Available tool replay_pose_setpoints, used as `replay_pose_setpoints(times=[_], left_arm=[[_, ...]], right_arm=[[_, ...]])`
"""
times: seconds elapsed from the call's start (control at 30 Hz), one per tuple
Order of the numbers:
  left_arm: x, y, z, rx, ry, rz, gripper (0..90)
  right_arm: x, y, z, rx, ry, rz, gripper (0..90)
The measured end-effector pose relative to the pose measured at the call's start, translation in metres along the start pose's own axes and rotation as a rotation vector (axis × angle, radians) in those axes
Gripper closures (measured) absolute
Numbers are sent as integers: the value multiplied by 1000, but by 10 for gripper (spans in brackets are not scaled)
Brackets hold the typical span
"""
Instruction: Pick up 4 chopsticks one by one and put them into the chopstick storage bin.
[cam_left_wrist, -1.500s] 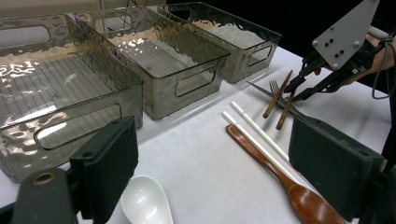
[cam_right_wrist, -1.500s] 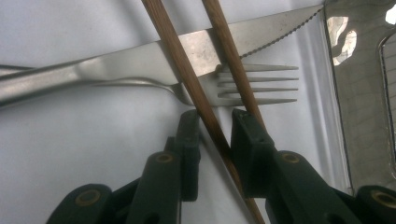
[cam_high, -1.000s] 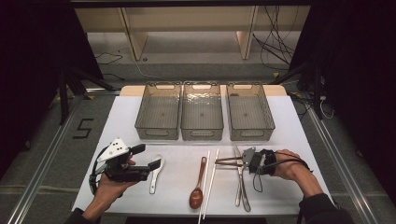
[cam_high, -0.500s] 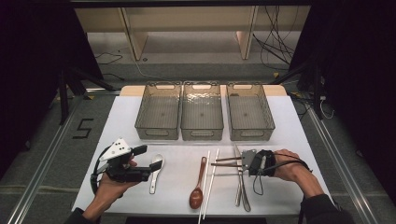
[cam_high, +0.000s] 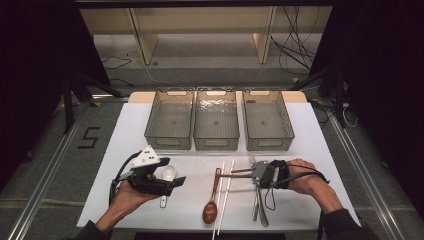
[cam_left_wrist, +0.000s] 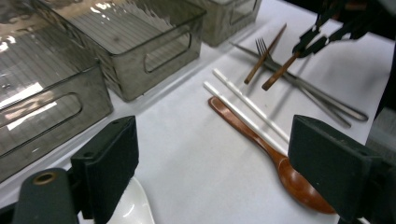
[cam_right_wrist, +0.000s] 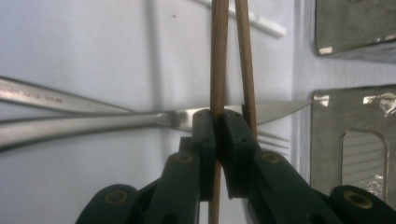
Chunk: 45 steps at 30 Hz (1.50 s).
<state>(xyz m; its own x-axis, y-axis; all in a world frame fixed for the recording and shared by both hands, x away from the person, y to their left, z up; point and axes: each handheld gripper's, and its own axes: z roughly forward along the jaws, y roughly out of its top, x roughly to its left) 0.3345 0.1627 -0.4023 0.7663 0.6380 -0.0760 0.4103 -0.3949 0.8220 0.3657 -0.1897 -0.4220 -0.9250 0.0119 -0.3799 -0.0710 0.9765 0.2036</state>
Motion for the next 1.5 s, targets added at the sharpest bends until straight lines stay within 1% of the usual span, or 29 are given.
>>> replay_pose_setpoints(times=[0.1, 0.13, 0.23, 0.3, 0.37, 0.43, 0.53, 0.6, 0.67, 0.7, 0.73, 0.8, 0.83, 0.87, 0.9, 0.93, 0.97, 1.07, 1.1, 1.13, 1.2, 1.23, 1.27, 1.3, 1.33, 1.37, 1.4, 1.47, 1.5], left_arm=[[-6, 5, 10, 42, -8, 43, 161], [-8, 7, 13, 50, -10, 47, 161], [-11, 11, 21, 68, -33, 58, 163], [-11, 13, 26, 75, -45, 57, 176], [-12, 15, 30, 94, -60, 64, 186], [-13, 18, 34, 109, -68, 80, 198], [-19, 23, 42, 144, -73, 121, 202], [-25, 26, 48, 166, -90, 151, 212], [-30, 28, 53, 200, -109, 192, 225], [-32, 28, 57, 214, -110, 211, 237], [-34, 28, 60, 226, -112, 225, 249], [-37, 28, 66, 249, -132, 239, 266], [-39, 28, 69, 252, -139, 247, 278], [-42, 28, 71, 257, -147, 252, 301], [-44, 29, 72, 263, -155, 264, 301], [-46, 29, 74, 268, -166, 273, 321], [-47, 29, 76, 279, -177, 289, 344], [-51, 28, 81, 303, -194, 299, 392], [-52, 28, 82, 311, -199, 307, 406], [-53, 28, 83, 317, -201, 314, 419], [-54, 28, 84, 322, -214, 320, 451], [-56, 27, 85, 321, -216, 323, 465], [-56, 28, 85, 323, -220, 327, 476], [-57, 27, 86, 324, -223, 328, 491], [-57, 27, 86, 325, -226, 331, 524], [-57, 27, 86, 326, -230, 335, 524], [-57, 27, 86, 327, -234, 337, 539], [-57, 27, 86, 326, -240, 342, 578], [-58, 27, 86, 325, -242, 344, 591]], right_arm=[[1, 6, -3, -3, -7, -7, 853], [1, 8, -4, -7, -12, -12, 853], [3, 15, -6, -7, -32, -19, 853], [5, 19, -7, -5, -39, -30, 853], [7, 23, -8, -2, -39, -41, 853], [9, 28, -8, -1, -38, -52, 853], [11, 34, -8, -4, -39, -68, 853], [13, 37, -8, 0, -39, -74, 853], [14, 39, -8, 3, -37, -78, 853], [14, 39, -8, -1, -39, -95, 853], [16, 40, -8, -3, -41, -89, 853], [17, 43, -9, -7, -41, -105, 853], [18, 45, -9, -10, -41, -104, 853], [21, 48, -9, -13, -41, -116, 853], [21, 48, -9, -13, -41, -116, 853], [22, 50, -9, -9, -39, -119, 853], [22, 51, -9, -11, -39, -133, 853], [25, 54, -9, -17, -37, -135, 853], [25, 55, -9, -19, -39, -148, 853], [26, 55, -9, -14, -37, -144, 853], [27, 57, -9, -20, -36, -149, 853], [29, 58, -9, -20, -36, -138, 853], [28, 58, -9, -23, -39, -159, 853], [29, 59, -9, -27, -39, -156, 853], [30, 60, -9, -28, -37, -165, 853], [30, 60, -9, -28, -37, -165, 853], [30, 61, -9, -34, -37, -172, 853], [31, 62, -9, -39, -44, -167, 853], [31, 62, -9, -38, -40, -175, 853]])
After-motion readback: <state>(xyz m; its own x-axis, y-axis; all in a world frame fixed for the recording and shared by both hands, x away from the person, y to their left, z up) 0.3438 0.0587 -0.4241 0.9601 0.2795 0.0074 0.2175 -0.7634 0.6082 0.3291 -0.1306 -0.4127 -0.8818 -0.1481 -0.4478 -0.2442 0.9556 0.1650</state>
